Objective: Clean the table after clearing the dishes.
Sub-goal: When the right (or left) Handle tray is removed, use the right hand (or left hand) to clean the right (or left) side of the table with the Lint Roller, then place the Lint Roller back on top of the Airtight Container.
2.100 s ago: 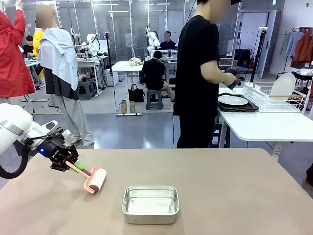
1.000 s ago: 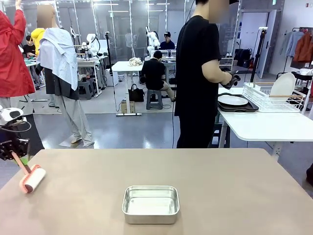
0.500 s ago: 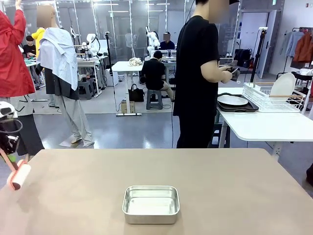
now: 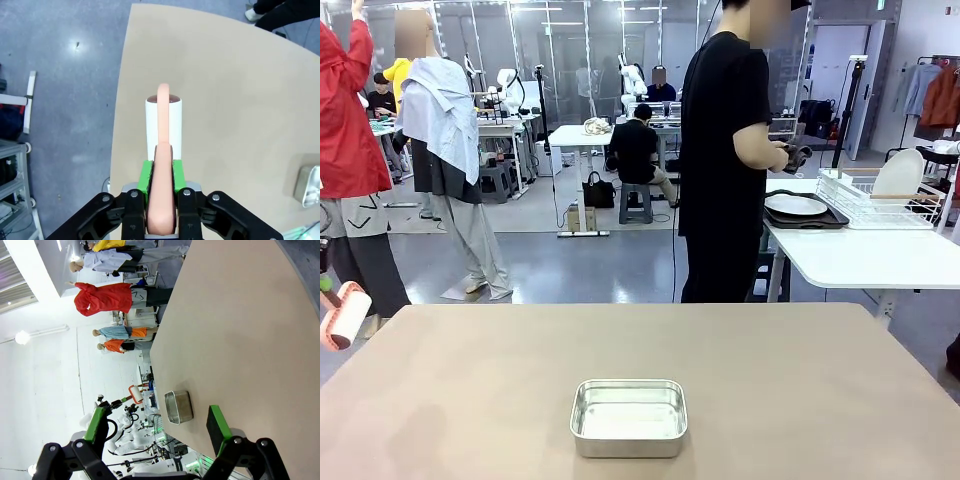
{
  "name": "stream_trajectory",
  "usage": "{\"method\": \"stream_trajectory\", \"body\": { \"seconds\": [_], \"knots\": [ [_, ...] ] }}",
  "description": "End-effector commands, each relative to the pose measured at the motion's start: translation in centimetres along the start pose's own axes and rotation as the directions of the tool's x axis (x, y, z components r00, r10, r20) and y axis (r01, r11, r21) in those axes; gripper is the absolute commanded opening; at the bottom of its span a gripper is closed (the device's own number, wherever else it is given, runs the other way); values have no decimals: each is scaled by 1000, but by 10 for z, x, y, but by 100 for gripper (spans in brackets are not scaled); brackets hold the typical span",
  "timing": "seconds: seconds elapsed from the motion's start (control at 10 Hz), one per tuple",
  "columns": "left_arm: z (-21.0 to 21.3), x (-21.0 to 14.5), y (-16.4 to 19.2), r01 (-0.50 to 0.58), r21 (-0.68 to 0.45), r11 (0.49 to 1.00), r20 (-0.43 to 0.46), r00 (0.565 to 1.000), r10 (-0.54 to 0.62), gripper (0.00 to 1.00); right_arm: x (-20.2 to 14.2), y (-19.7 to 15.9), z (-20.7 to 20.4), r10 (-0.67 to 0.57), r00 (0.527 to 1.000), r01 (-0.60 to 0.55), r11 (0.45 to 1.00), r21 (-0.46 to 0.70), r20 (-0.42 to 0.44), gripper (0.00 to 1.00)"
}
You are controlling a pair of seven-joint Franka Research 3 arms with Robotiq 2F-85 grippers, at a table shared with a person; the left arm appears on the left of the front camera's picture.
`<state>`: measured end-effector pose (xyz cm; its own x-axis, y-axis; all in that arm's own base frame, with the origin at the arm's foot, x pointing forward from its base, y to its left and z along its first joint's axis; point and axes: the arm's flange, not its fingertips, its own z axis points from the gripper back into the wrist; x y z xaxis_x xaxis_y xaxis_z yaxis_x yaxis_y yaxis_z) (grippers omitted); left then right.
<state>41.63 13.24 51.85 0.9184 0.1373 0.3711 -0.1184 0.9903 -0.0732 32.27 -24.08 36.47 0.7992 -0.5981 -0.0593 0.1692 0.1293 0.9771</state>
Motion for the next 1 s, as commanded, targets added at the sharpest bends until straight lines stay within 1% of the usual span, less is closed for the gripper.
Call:
{"method": "stream_trajectory", "body": {
  "seconds": [0.0,0.9],
  "knots": [
    [-13,7,3,-8,6,1000,-25,1000,8,20,-2,1,3,9,1000,-9,1000,2,-11,100],
    [-13,7,3,-8,6,1000,-25,1000,8,20,-2,1,3,9,1000,-9,1000,2,-11,100]
  ]
}}
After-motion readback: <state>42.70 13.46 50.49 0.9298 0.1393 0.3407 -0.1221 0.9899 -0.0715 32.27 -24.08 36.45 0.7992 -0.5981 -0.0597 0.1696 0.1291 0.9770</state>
